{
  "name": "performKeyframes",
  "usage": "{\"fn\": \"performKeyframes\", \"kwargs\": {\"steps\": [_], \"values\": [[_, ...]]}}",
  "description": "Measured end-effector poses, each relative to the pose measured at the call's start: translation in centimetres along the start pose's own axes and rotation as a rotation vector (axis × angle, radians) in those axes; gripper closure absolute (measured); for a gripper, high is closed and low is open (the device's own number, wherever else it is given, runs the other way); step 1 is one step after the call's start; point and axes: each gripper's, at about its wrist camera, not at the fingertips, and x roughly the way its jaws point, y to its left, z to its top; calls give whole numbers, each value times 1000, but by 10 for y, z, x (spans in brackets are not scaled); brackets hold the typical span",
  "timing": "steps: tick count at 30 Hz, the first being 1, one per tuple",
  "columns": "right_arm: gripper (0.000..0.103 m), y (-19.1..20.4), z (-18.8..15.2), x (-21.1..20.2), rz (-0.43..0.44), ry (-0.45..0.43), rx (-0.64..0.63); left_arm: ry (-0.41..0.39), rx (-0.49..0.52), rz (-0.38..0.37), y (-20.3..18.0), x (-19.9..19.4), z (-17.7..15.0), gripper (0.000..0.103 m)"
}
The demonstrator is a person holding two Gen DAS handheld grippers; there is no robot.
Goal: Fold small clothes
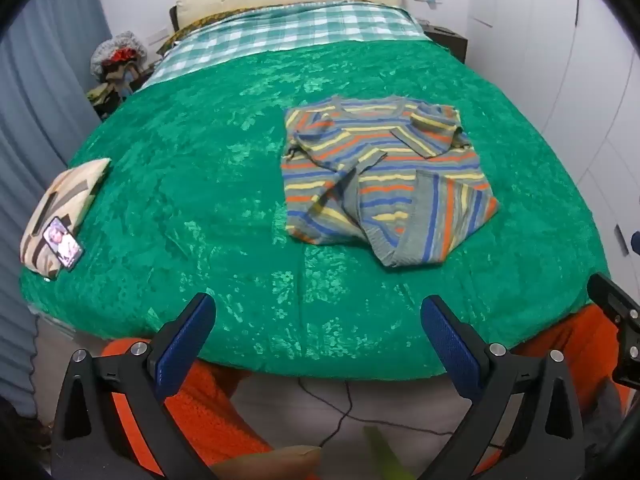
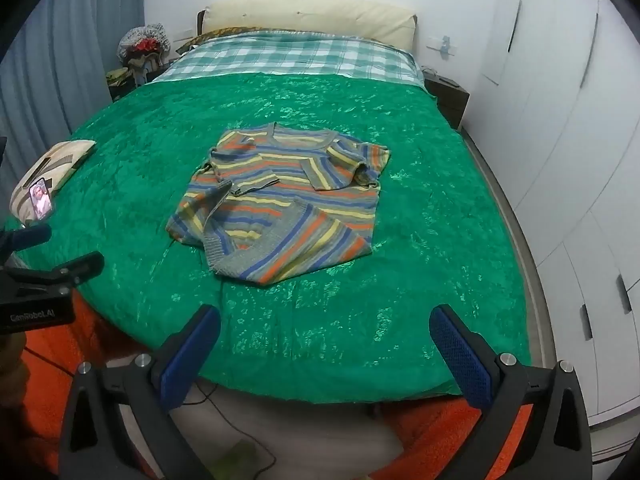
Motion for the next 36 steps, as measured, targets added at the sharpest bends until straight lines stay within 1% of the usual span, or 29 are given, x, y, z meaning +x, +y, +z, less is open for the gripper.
{"fn": "performKeyframes", "kwargs": {"steps": [6, 8, 15, 17, 36], "values": [[0, 7, 0, 4, -2, 17, -15, 9, 3, 4, 0, 0, -1, 1], [0, 9, 1, 4, -1, 22, -21, 10, 5, 5, 7, -1, 0, 1], [0, 11, 1, 3, -4, 23, -28, 9, 7, 2, 10, -2, -4, 1], [0, 12, 1, 3, -5, 25, -28, 10, 17, 9, 0, 1, -4, 1], [0, 13, 1, -1, -1, 27, -33, 17, 41, 16, -5, -1, -4, 1]]}}
